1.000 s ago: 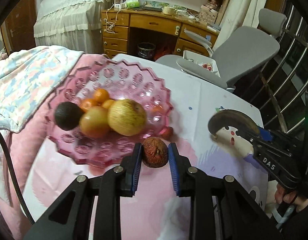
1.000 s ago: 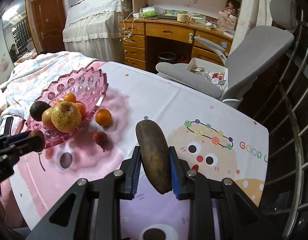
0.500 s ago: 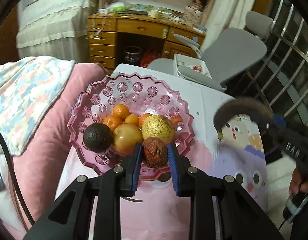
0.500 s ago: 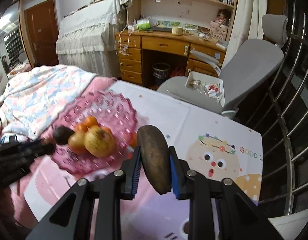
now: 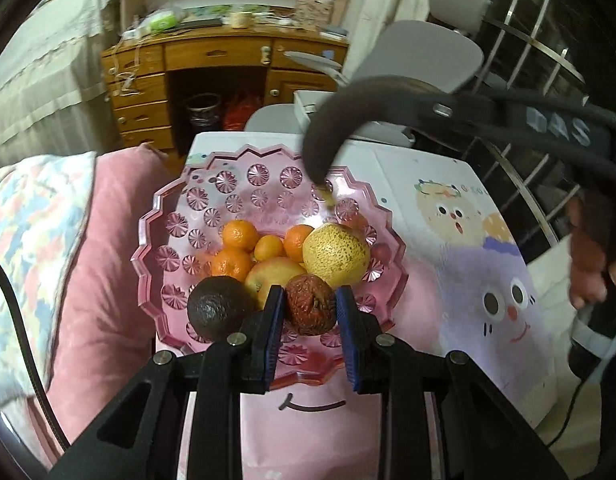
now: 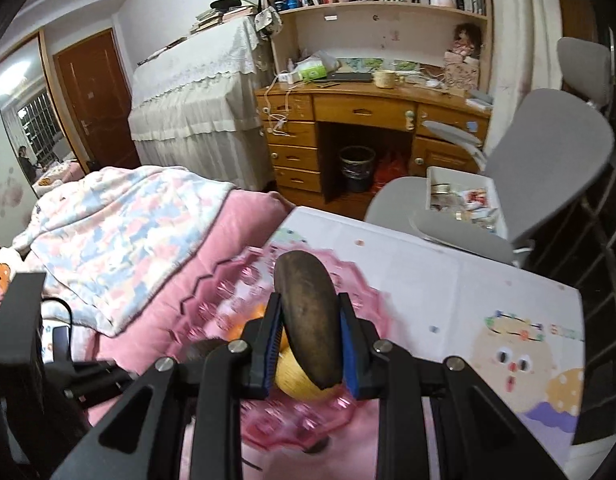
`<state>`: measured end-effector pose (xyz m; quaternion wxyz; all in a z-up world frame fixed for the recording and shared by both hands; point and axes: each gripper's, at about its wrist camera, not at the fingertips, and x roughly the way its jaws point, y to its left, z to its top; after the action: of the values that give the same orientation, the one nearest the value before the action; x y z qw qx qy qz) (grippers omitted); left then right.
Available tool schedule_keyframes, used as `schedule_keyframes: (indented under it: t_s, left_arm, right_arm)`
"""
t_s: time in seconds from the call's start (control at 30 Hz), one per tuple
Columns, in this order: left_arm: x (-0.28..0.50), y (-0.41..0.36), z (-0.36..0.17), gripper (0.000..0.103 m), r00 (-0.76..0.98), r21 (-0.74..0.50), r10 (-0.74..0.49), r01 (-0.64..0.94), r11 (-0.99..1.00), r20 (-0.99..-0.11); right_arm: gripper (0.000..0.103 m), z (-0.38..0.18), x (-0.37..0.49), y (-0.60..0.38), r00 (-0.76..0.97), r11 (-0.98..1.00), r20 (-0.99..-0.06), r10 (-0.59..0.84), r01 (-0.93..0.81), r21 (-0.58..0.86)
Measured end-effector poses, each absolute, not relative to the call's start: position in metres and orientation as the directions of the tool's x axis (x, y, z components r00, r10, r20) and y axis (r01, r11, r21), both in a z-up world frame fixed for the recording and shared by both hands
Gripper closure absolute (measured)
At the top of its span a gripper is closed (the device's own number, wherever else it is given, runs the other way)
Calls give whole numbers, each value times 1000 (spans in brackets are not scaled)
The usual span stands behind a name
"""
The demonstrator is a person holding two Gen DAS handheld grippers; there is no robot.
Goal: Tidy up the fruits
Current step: 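Carry the lychee and banana over the bowl and open both tools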
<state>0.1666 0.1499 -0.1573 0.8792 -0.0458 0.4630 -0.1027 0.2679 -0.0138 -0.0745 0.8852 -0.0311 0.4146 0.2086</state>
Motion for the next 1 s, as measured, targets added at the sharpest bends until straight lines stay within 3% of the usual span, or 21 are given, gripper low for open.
schedule_keyframes:
  t_s: [0.37,0.73,0.83,0.93,1.0]
  left_arm:
    - [186,168,-195,78,479,-242,-313,205,948,-820]
    - [196,171,-207,77,451,-254,-326,213,943,-831]
    - [198,171,-208,75,440,-264,-323,191,946,-838]
    - [197,169,-206,69,440,-259,-307,168,951,-844]
    - [196,167,-204,55,440,-250,-293,154,956,-849]
  right_arm:
    - [77,-125,298,26,465,883,-771,434,-387,264]
    - [76,-161,308,9,431,930,-826,362,-221,292]
    - [65,-166,306,3,410,943,-851,329,-184,276]
    - [61,-165,301,-8,422,949,-850,316,-156,275]
    - [59,-160,295,-16,433,947,-842,321,-144,287]
